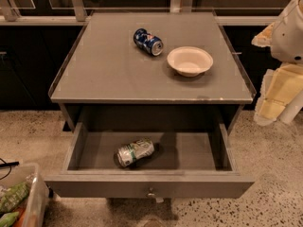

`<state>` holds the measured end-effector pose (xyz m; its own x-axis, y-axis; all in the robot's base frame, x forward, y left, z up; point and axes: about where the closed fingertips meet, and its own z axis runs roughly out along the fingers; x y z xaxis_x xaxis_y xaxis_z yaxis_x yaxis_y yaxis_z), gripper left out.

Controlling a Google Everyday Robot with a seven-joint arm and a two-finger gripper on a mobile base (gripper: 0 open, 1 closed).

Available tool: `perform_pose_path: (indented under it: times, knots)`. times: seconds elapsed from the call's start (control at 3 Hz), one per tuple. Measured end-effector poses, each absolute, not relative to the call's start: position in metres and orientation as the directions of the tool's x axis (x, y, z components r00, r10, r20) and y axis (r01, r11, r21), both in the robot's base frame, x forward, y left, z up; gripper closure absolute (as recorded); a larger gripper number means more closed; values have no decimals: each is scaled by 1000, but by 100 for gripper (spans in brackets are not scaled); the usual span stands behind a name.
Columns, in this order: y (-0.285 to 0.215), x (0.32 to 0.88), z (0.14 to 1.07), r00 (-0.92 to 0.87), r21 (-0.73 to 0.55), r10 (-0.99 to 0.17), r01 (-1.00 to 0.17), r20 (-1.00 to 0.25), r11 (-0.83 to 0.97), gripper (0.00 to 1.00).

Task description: Pick 7up can from top drawer and place on counter

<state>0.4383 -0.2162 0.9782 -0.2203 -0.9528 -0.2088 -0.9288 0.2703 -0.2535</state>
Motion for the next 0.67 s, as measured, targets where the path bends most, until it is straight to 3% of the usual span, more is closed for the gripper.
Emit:
perform_pose_path:
  times: [0.67]
  knots:
    - [-215,441,989,-141,-303,-952,-927,-271,223,0]
